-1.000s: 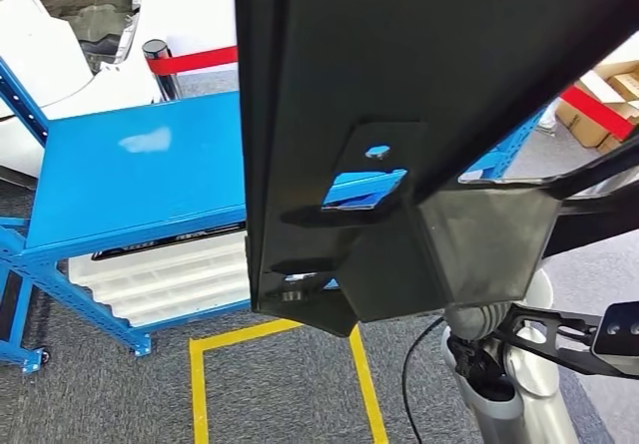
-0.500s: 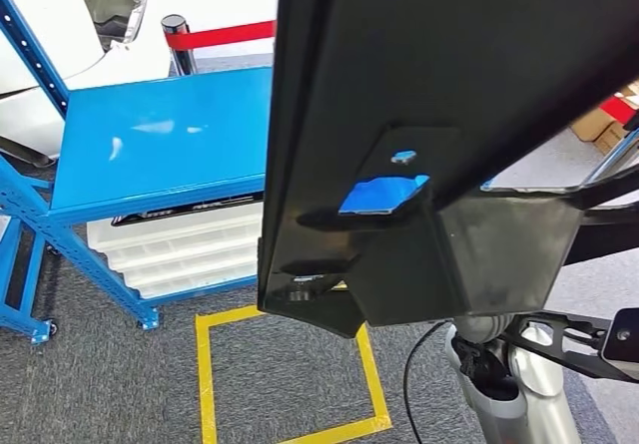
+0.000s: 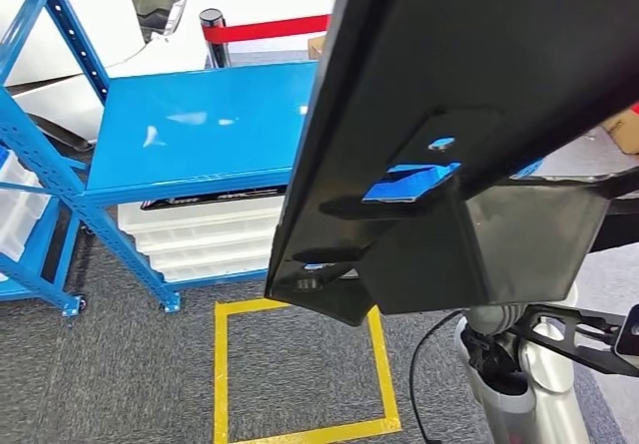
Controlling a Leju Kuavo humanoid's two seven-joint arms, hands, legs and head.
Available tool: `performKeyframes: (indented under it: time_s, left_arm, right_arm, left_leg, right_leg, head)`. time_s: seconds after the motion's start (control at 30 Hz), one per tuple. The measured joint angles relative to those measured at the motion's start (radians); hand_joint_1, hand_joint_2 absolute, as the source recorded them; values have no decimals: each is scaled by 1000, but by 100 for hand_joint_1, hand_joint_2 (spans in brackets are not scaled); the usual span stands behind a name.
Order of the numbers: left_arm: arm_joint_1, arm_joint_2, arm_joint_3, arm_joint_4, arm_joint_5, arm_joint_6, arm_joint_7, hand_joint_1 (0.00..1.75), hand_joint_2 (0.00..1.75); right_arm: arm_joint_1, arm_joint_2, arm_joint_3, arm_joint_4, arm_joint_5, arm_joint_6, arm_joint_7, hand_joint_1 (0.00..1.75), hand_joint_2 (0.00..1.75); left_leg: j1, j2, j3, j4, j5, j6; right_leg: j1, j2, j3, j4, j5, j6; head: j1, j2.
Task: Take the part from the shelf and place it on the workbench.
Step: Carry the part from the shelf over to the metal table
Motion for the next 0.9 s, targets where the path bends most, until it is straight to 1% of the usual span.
performKeyframes:
  time_s: [0.03, 0.07, 0.1, 0.13, 0.17, 0.2, 0.23, 0.27, 0.3, 0.33, 0.37, 0.43, 0.47, 0.5, 0.53, 0.57, 0.6, 0.63, 0.67, 0.7, 0.73, 0.77, 0.8, 0.83, 0.87, 0.9]
  left_arm:
    - [-1, 1, 0, 0, 0, 0, 0, 0, 175]
    - [-1, 3, 1, 0, 0, 0, 0, 0, 175]
    - [-2, 4, 1, 0, 0, 0, 0, 0, 175]
    - [-1, 5, 2, 0, 0, -1, 0, 0, 175]
    - [1, 5, 2, 0, 0, -1, 0, 0, 175]
    - [3, 6, 3, 0, 0, -1, 0, 0, 175]
    - [4, 7, 5, 0, 0, -1, 0, 0, 175]
    - [3, 8, 8, 0, 0, -1, 1, 0, 175]
    - [2, 9, 11, 0, 0, -1, 1, 0, 175]
    - [1, 9, 14, 0, 0, -1, 1, 0, 175]
    - [1, 9, 16, 0, 0, -1, 1, 0, 175]
    - [3, 9, 20, 0, 0, -1, 2, 0, 175]
    - [4, 9, 22, 0, 0, 0, 2, 0, 175]
    - [4, 9, 24, 0, 0, 0, 2, 0, 175]
    - [3, 9, 26, 0, 0, 0, 2, 0, 175]
    - [2, 9, 28, 0, 0, 0, 3, 0, 175]
    - [1, 9, 30, 0, 0, 0, 5, 0, 175]
    - [0, 9, 33, 0, 0, 0, 6, 0, 175]
    - [0, 9, 35, 0, 0, 0, 10, 0, 175]
    - [0, 9, 38, 0, 0, 1, 13, 0, 175]
    - [1, 10, 41, 0, 0, 2, 17, 0, 175]
    - [1, 9, 43, 0, 0, 3, 21, 0, 175]
    - [0, 8, 45, 0, 0, 5, 24, 0, 175]
    - [-1, 8, 46, 0, 0, 7, 28, 0, 175]
    - [-1, 8, 48, 0, 0, 9, 30, 0, 175]
    - [0, 8, 51, 0, 0, 11, 33, 0, 175]
  right_arm:
    - [-1, 0, -1, -1, 2, 0, -1, 175, 175]
    - [0, -1, -1, -1, 4, 0, -2, 175, 175]
    - [2, -3, -3, -1, 6, 0, -3, 175, 175]
    - [4, -5, -4, -1, 9, 2, -4, 175, 175]
    - [5, -8, -5, 0, 11, 5, -6, 175, 175]
    - [5, -11, -7, 1, 12, 9, -7, 175, 175]
    - [6, -15, -8, 2, 14, 13, -9, 175, 175]
    - [6, -20, -10, 3, 16, 17, -10, 175, 175]
    - [6, -24, -12, 4, 19, 21, -12, 175, 175]
    - [5, -29, -13, 5, 23, 26, -15, 175, 175]
    - [6, -34, -15, 6, 27, 30, -17, 175, 175]
    - [6, -42, -16, 8, 36, 37, -22, 175, 175]
    - [5, -46, -16, 9, 41, 40, -24, 175, 175]
    - [4, -50, -16, 12, 45, 42, -27, 175, 175]
    - [3, -54, -16, 14, 49, 45, -29, 175, 175]
    - [3, -59, -16, 16, 54, 48, -30, 175, 175]
    - [3, -63, -15, 20, 58, 50, -32, 175, 175]
    - [3, -67, -15, 23, 63, 53, -34, 175, 175]
    - [3, -71, -13, 28, 68, 55, -36, 175, 175]
    - [3, -73, -12, 31, 73, 56, -39, 175, 175]
    - [2, -76, -10, 34, 78, 58, -43, 175, 175]
    - [0, -79, -8, 37, 84, 59, -45, 175, 175]
    - [-2, -82, -5, 38, 88, 59, -48, 175, 175]
    - [-4, -84, -2, 39, 93, 59, -49, 175, 175]
    - [-5, -86, 2, 40, 97, 58, -50, 175, 175]
    - [-7, -88, 6, 41, 101, 57, -50, 175, 175]
  left_leg:
    - [-2, 16, -23, 44, -27, -2]
    - [-3, 33, -55, 105, -56, -5]
    - [-3, 43, -88, 172, -81, -9]
    - [-2, 48, -113, 220, -92, -12]
    - [-1, 53, -122, 236, -84, -15]
    - [0, 58, -110, 210, -58, -17]
    - [1, 69, -81, 148, -20, -19]
    - [-2, 88, -49, 83, 6, -18]
    - [-4, 103, -24, 29, 27, -13]
    - [-7, 113, -11, -1, 35, -7]
    - [-10, 116, -11, -5, 32, 1]
    - [-10, 97, -18, -4, 39, 14]
    - [-9, 89, -20, -5, 42, 20]
    - [-7, 80, -22, -5, 45, 25]
    - [-5, 72, -24, -6, 48, 30]
    - [-5, 63, -26, -6, 50, 34]
    - [-5, 53, -28, -6, 52, 36]
    - [-6, 42, -31, -6, 55, 38]
    - [-7, 31, -33, -6, 57, 38]
    - [-8, 18, -35, -5, 59, 38]
    - [-10, 5, -35, -5, 61, 38]
    - [-10, -7, -36, -6, 63, 37]
    - [-11, -20, -38, -5, 66, 34]
    - [-8, -32, -43, -5, 70, 30]
    - [-3, -44, -49, -5, 74, 24]
    - [0, -57, -55, -6, 79, 16]
  right_leg:
    - [-3, -13, 5, -14, 0, -2]
    - [-1, -26, 4, -16, 0, -2]
    - [-1, -38, 2, -15, -1, -1]
    - [0, -49, -1, -12, -3, 0]
    - [0, -60, -2, -8, -5, 2]
    - [0, -70, -4, -3, -8, 4]
    - [-1, -80, -5, 3, -13, 8]
    - [0, -89, -6, 10, -18, 13]
    - [2, -98, -8, 19, -24, 18]
    - [5, -105, -9, 26, -28, 23]
    - [7, -112, -11, 29, -29, 27]
    - [8, -126, -12, 32, -30, 34]
    - [6, -121, -13, 38, -38, 38]
    - [3, -106, -19, 57, -55, 43]
    - [0, -85, -33, 95, -84, 47]
    - [-3, -62, -55, 153, -120, 51]
    - [-5, -48, -83, 220, -155, 53]
    - [-5, -43, -107, 280, -179, 53]
    - [-5, -41, -120, 311, -184, 52]
    - [-5, -38, -115, 305, -169, 49]
    - [-5, -30, -91, 258, -137, 44]
    - [-4, -7, -58, 188, -98, 36]
    - [-5, 25, -28, 123, -67, 26]
    - [-4, 52, -8, 74, -46, 19]
    - [-2, 71, 1, 50, -37, 14]
    - [-1, 71, 1, 45, -36, 13]
  head:
    - [0, 0]
    - [-1, 0]
    - [0, 0]
    - [0, 0]
    - [0, 0]
    - [0, 0]
    - [0, 0]
    - [-1, 0]
    - [0, 0]
    - [0, 0]
    - [0, 0]
    - [0, 0]
    - [0, 0]
    - [0, 0]
    - [1, 0]
    - [1, 0]
    - [1, 0]
    - [1, 0]
    - [1, 0]
    - [1, 0]
    - [1, 0]
    - [1, 0]
    - [0, 0]
    - [-1, 0]
    - [-1, 0]
    - [-1, 0]
